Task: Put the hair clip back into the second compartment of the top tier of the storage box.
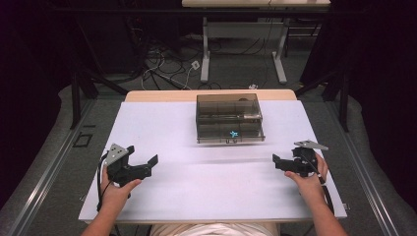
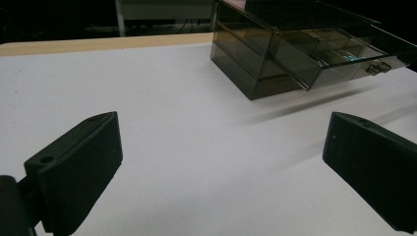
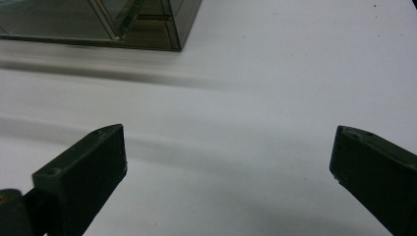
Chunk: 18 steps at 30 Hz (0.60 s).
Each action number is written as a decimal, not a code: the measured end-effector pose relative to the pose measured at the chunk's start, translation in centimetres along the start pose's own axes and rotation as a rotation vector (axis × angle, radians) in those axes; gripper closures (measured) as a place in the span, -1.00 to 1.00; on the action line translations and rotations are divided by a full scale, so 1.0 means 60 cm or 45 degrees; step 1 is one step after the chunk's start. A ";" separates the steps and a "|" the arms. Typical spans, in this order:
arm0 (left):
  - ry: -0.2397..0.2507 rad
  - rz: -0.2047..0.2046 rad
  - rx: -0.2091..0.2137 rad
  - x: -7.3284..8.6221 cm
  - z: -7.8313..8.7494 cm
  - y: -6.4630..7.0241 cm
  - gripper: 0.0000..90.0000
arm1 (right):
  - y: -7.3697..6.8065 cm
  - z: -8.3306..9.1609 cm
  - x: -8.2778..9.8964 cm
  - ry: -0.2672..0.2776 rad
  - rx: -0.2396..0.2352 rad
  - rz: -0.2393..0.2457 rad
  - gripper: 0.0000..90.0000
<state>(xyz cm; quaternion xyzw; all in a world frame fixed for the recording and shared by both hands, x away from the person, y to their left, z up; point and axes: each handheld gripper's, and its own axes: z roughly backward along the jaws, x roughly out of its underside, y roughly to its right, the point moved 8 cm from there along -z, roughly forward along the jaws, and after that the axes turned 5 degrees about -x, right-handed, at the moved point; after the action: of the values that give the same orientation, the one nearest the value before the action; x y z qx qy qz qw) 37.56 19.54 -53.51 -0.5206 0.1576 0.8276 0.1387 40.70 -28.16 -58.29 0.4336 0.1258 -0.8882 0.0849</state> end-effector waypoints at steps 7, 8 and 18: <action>0.000 -0.003 0.000 0.000 0.000 0.000 -0.97 | 0.010 -0.003 0.002 -0.003 0.022 -0.026 -0.98; 0.000 -0.003 0.000 0.000 0.000 0.000 -0.97 | 0.010 -0.003 0.003 -0.003 0.021 -0.034 -0.97; -0.006 -0.010 0.001 0.000 0.000 -0.001 -0.97 | 0.012 -0.008 0.007 -0.018 0.037 -0.034 -0.97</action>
<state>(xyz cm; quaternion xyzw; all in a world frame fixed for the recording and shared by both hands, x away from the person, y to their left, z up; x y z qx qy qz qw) 37.59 19.60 -53.51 -0.5191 0.1556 0.8282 0.1426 41.01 -28.71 -59.02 0.4268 0.1180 -0.8941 0.0677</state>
